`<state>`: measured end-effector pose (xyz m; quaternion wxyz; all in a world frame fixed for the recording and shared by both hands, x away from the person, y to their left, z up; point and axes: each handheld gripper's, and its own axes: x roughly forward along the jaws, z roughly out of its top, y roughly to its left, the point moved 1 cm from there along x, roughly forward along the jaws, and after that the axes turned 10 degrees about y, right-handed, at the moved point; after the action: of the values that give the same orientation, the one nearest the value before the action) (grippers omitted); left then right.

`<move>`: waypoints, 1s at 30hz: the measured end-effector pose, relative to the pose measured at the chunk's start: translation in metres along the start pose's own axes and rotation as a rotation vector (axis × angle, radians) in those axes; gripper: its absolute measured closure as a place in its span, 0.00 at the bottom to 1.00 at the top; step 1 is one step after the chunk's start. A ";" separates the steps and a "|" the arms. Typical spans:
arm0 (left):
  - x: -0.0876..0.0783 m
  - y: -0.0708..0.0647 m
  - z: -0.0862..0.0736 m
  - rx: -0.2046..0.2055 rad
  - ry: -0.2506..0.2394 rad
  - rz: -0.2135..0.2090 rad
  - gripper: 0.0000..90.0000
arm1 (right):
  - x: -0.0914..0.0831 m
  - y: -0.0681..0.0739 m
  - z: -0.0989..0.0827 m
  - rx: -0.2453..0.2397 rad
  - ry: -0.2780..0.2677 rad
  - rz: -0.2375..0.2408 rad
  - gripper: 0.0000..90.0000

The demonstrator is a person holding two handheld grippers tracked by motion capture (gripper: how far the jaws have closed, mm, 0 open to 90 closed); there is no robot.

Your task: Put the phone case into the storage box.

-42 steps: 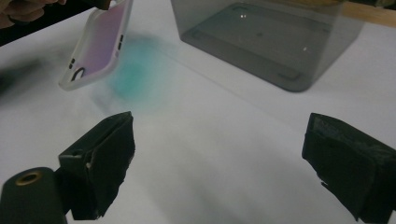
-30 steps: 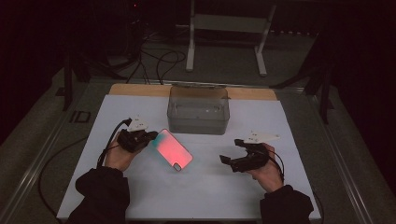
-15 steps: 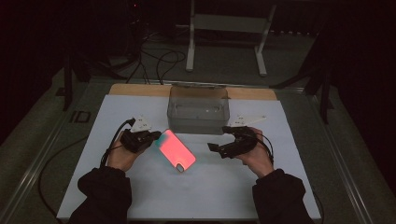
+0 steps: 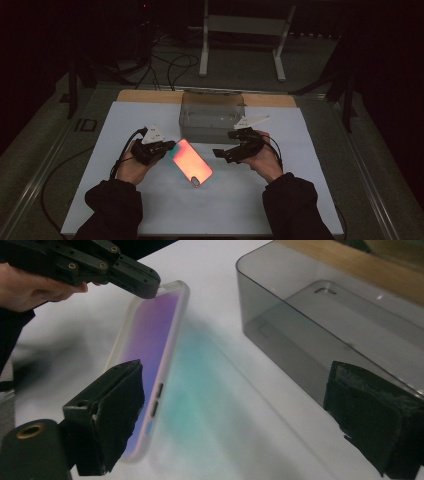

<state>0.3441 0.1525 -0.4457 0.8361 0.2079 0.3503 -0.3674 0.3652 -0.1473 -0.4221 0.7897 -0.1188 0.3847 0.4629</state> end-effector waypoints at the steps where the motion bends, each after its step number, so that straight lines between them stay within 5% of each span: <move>1: 0.000 -0.001 0.001 0.003 -0.003 0.000 0.99 | 0.001 0.000 0.001 0.001 0.006 0.008 0.10; 22: -0.002 -0.016 0.011 0.057 -0.039 -0.009 0.99 | 0.036 0.013 0.024 -0.001 0.106 0.150 0.24; 30: -0.003 -0.016 0.011 0.058 -0.059 -0.014 0.99 | 0.046 0.013 0.022 0.042 0.162 0.238 0.49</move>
<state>0.3351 0.1372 -0.4371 0.8370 0.2186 0.3163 -0.3894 0.3779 -0.0986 -0.4381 0.6979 -0.0928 0.4680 0.5342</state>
